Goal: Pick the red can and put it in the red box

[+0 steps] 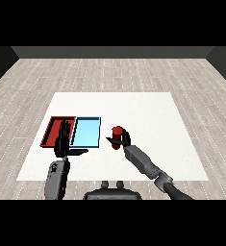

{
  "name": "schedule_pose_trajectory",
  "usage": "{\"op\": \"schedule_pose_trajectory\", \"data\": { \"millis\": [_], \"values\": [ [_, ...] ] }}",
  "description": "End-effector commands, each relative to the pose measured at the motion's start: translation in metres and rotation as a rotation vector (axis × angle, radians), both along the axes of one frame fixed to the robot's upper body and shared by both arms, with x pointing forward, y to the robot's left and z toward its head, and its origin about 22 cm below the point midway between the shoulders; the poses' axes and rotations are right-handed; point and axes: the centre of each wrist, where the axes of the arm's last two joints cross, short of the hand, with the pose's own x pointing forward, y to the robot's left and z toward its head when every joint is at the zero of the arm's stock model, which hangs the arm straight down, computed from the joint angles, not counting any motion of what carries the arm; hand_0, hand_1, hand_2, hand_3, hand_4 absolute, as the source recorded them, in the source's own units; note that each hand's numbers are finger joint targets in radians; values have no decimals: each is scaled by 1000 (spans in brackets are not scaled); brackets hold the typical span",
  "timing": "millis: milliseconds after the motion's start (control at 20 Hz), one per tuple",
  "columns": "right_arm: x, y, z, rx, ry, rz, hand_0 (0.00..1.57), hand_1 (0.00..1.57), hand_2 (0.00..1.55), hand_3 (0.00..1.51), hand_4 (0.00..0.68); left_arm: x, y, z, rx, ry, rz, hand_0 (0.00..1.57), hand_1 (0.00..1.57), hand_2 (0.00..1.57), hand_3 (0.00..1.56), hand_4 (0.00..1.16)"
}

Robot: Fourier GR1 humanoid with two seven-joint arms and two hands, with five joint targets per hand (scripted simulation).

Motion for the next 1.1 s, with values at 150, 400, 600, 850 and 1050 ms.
{"op": "schedule_pose_trajectory", "data": {
  "millis": [150, 400, 600, 850, 1050],
  "values": [
    [14, -4, 7, -57, -37, 2, 1451, 1451, 1441, 1396, 594, -17, 0, 3, 11, 1, 3, 0, 0, 0, 0, 0],
    [9, 4, 9, -96, -84, 17, 1439, 1439, 1436, 1372, 602, 11, -9, -15, -16, 22, -54, 0, 0, 0, 0, 0],
    [17, 7, 29, -111, -164, 29, 1427, 1427, 1432, 1368, 625, 11, -16, -2, 0, 13, -69, 0, 0, 0, 0, 0],
    [-7, 20, 66, -83, -257, 3, 1436, 1436, 1428, 1376, 622, 4, -17, -14, 43, 16, -99, 0, 0, 0, 0, 0],
    [-13, 6, 92, -61, -289, 42, 1464, 1464, 1439, 1388, 659, -11, -25, 4, 18, 69, -138, 0, 0, 0, 0, 0]
  ]
}}
